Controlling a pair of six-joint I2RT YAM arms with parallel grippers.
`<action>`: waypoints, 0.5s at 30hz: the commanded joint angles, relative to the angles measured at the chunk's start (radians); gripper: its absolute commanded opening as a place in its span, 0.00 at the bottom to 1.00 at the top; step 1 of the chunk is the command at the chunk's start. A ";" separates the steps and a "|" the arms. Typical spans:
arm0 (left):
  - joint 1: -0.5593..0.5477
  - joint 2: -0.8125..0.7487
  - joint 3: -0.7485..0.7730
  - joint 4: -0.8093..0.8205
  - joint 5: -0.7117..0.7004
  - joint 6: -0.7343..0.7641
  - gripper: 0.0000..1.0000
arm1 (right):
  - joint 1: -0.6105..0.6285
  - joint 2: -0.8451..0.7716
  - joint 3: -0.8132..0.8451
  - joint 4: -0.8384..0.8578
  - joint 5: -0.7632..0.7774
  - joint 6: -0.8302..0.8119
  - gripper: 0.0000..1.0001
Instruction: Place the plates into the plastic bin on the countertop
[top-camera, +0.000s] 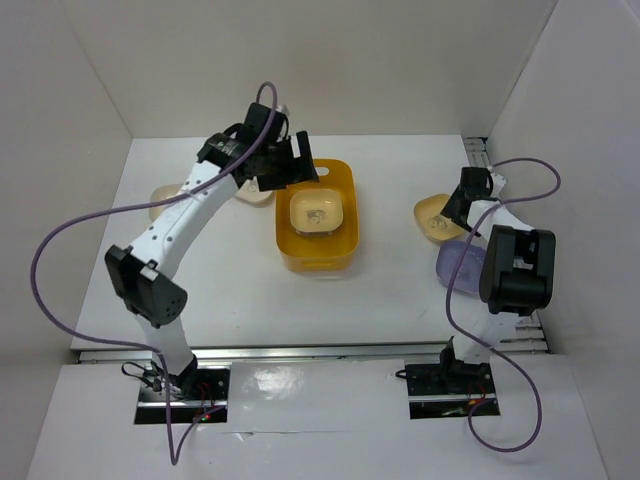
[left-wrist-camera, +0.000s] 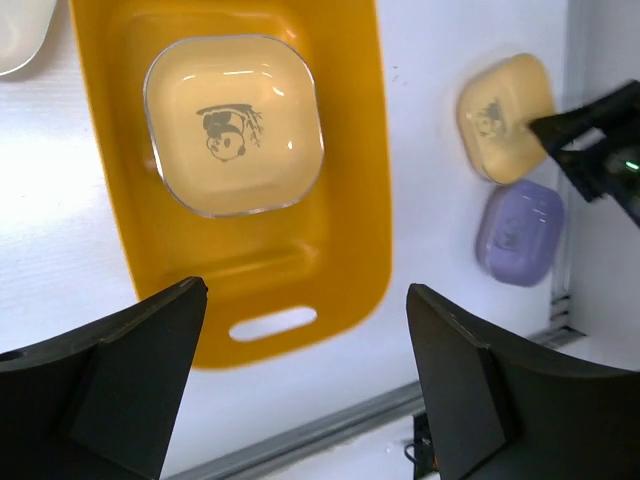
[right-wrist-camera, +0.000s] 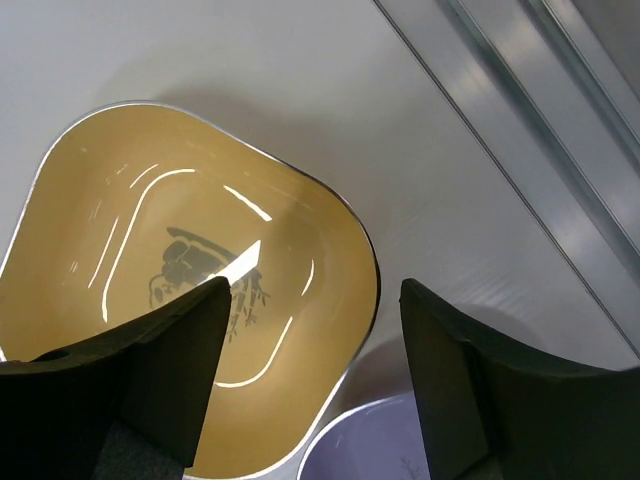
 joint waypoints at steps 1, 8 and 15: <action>0.006 -0.131 -0.045 -0.028 0.010 0.031 0.94 | -0.007 0.062 0.039 0.074 0.013 0.004 0.75; 0.072 -0.351 -0.216 -0.028 0.024 0.065 1.00 | -0.007 0.162 0.026 0.124 0.013 0.022 0.45; 0.156 -0.488 -0.326 -0.069 -0.087 0.100 1.00 | 0.057 0.194 0.174 0.092 0.060 0.031 0.00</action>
